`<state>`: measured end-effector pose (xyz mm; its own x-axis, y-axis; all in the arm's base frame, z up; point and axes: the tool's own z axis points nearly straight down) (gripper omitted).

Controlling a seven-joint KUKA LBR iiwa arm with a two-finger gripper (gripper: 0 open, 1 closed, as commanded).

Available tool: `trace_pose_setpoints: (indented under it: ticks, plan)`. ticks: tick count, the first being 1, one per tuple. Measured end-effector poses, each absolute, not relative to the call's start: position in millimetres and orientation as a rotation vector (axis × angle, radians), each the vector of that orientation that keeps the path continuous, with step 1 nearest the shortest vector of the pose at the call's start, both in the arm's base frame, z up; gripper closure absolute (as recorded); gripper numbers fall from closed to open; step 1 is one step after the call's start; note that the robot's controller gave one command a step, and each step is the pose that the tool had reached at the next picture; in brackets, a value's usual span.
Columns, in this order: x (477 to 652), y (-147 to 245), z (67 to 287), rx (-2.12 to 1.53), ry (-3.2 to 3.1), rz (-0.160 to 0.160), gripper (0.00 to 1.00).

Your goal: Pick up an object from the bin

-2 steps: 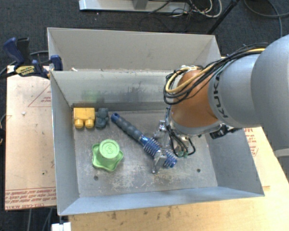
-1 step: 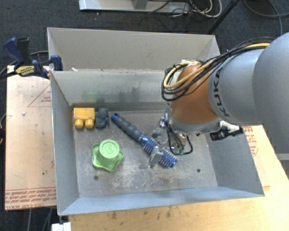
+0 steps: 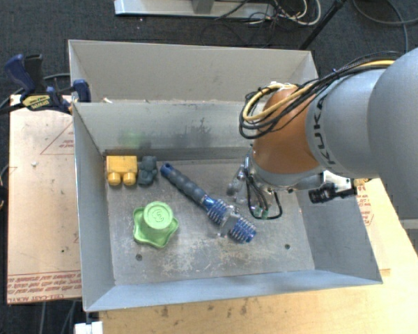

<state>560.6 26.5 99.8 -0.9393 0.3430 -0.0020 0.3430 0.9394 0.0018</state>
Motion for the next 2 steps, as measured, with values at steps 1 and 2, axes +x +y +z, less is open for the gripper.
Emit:
trace_pose_setpoints:
  ticks: [1, 2]
  plan:
    - [554.1, 46.0, 74.4, 0.607, 3.071, 0.000, 0.00]
    - [555.9, 45.3, 76.7, 0.608, 3.078, 0.000, 0.00]
